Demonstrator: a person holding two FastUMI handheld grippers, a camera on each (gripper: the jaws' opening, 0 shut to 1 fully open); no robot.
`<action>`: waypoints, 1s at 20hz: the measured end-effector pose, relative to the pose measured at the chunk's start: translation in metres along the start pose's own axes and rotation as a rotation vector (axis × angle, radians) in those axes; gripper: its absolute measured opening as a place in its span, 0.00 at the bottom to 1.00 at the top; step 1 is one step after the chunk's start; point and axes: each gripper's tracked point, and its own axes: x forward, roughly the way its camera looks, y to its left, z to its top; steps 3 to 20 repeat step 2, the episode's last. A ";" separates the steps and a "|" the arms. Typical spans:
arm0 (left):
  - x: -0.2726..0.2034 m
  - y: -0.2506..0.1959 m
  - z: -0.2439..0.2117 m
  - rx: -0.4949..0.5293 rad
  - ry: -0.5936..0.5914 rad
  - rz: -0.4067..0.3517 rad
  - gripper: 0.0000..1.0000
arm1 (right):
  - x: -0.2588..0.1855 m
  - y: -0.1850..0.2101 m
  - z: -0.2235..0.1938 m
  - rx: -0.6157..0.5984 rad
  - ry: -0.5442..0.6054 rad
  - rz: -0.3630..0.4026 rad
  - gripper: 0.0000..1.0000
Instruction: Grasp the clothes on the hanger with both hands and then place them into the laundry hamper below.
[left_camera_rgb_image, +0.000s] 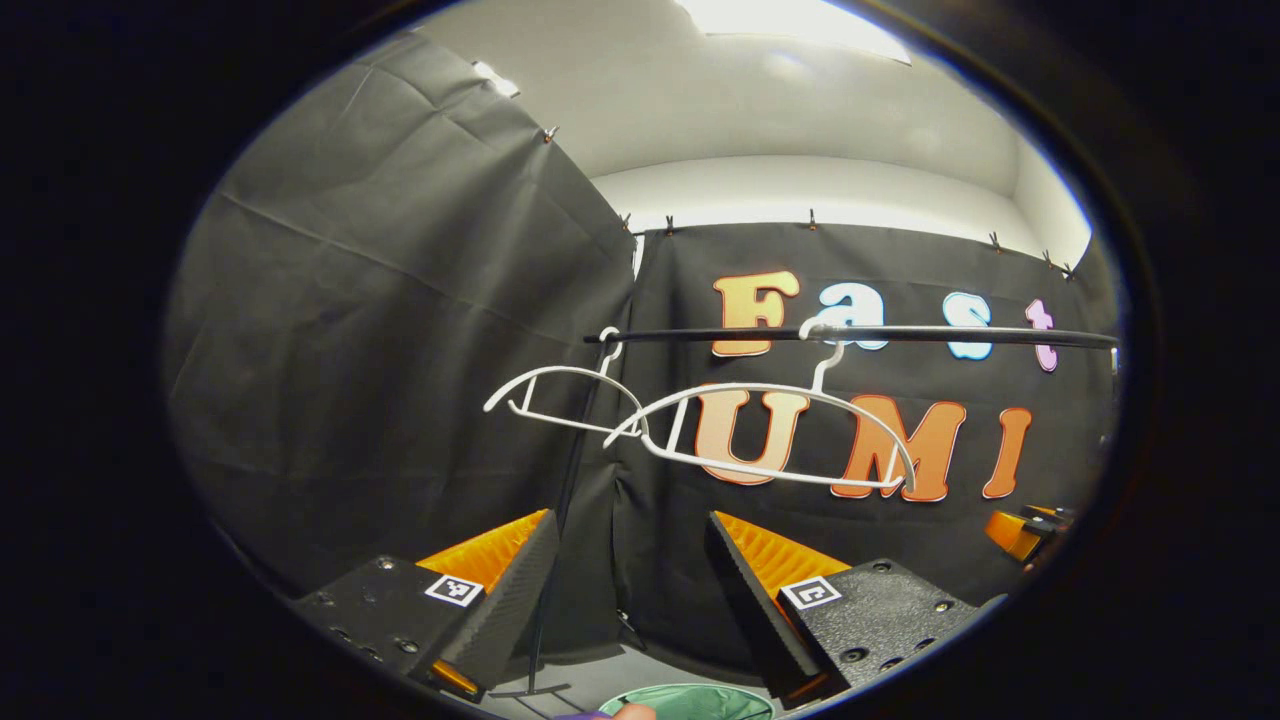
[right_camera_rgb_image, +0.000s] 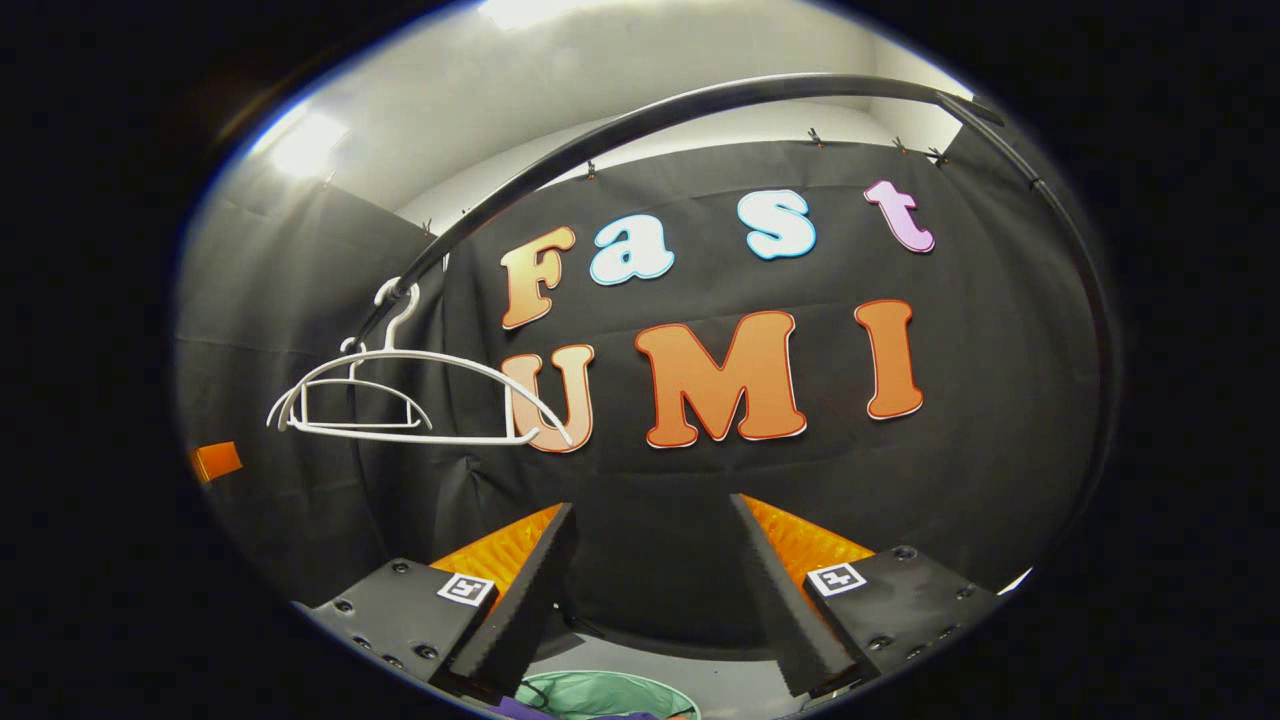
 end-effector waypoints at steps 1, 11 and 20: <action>-0.001 0.001 -0.001 -0.003 0.003 0.002 0.93 | 0.000 0.000 -0.001 0.000 0.003 0.001 0.98; -0.001 0.002 -0.001 -0.006 0.005 0.005 0.93 | 0.000 0.000 -0.002 0.003 0.006 0.003 1.00; -0.001 0.002 -0.001 -0.006 0.005 0.005 0.93 | 0.000 0.000 -0.002 0.003 0.006 0.003 1.00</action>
